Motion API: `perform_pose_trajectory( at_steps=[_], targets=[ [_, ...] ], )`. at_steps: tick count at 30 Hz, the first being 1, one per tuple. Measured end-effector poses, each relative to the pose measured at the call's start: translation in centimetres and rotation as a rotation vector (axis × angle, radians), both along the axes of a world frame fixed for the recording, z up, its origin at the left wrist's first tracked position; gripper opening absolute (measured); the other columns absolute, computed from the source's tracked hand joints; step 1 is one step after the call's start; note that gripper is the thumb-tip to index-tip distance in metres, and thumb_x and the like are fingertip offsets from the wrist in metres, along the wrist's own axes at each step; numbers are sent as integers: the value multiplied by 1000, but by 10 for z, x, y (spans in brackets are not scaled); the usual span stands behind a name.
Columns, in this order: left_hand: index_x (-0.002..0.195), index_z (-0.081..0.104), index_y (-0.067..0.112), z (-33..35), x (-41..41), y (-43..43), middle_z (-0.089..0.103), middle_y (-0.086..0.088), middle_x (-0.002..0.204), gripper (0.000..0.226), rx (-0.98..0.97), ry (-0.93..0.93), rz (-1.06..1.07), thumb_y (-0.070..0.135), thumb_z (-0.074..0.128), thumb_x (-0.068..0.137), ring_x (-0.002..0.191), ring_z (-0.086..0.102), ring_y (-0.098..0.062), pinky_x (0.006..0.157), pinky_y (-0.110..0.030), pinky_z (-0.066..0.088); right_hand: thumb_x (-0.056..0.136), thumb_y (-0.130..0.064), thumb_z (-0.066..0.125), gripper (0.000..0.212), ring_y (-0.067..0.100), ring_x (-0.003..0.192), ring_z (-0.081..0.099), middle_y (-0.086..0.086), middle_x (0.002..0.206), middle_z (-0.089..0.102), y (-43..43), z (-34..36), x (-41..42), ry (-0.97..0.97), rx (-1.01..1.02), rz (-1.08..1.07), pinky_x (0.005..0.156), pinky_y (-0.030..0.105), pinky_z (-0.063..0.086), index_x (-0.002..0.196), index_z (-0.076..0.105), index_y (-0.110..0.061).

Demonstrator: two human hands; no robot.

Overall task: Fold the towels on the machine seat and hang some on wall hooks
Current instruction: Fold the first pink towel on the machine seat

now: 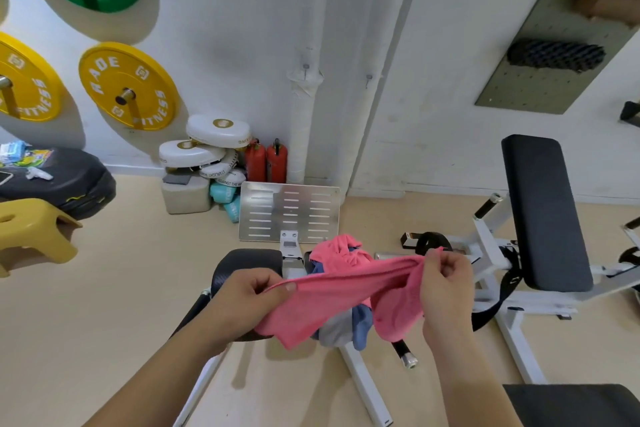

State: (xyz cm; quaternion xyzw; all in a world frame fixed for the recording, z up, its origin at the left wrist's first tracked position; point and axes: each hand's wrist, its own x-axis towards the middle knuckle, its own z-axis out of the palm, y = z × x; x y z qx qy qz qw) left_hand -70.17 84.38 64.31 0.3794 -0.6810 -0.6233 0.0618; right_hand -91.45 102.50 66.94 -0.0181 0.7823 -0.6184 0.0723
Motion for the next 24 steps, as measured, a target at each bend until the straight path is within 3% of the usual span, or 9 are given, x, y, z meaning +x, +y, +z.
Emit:
perform_pose_trajectory(
  at_steps=[4,6,8,13,16,18,20,22,24],
  targets=[
    [81,68,4,16,-14,15,58,-3,72,42,-19,98,122,44,70,94,69,54,-16,67,-37,50,103,-17,55,13,18,83,59,2,89,63,0,4,16,-16,28,109,70,22,47,96,61,-9],
    [75,70,6,22,-19,24,59,2,70,37,6,139,145,37,70,95,69,53,-13,69,-29,48,103,-15,57,17,17,76,57,2,81,61,-4,8,23,0,-2,166,65,20,45,87,62,-10],
    [82,77,9,26,-20,32,66,5,76,25,66,158,129,28,69,97,73,57,-8,70,-21,48,102,-14,58,12,14,79,55,0,84,61,-8,11,31,-62,-45,231,70,25,44,92,64,-12],
    [105,81,31,32,-28,61,80,0,106,18,265,223,121,38,65,100,105,74,-25,102,-43,55,95,-27,66,12,20,79,60,6,80,67,-21,10,59,-143,-96,471,75,42,51,87,67,-19],
    [96,81,21,35,-36,82,80,-6,90,12,235,295,253,28,72,95,87,75,-21,86,-39,61,85,-40,71,27,38,89,68,22,93,74,-23,7,73,-219,-132,557,87,54,57,93,72,-15],
    [91,75,9,31,-22,81,74,-2,71,16,270,314,484,22,82,86,67,68,-14,61,-25,58,96,-25,70,16,22,76,73,13,86,77,-30,-4,88,-271,-135,649,69,33,61,96,77,-11],
    [85,72,7,26,-19,77,67,-2,64,21,257,300,527,21,86,81,60,62,-11,52,-20,51,99,-14,65,17,1,49,57,-2,65,70,-28,0,89,-253,-124,650,46,11,43,94,80,-8],
    [82,76,11,24,-16,73,69,-3,68,13,268,305,499,20,84,83,59,61,-10,52,-20,48,97,-12,67,15,-1,44,54,-4,61,70,-27,1,88,-241,-149,637,44,7,38,94,81,-7],
    [88,80,16,25,-15,71,74,-2,76,6,277,317,481,17,76,91,65,63,-10,57,-23,50,94,-13,72,10,2,57,63,1,72,76,-28,1,89,-214,-170,596,54,12,47,92,81,-11]
  ],
)
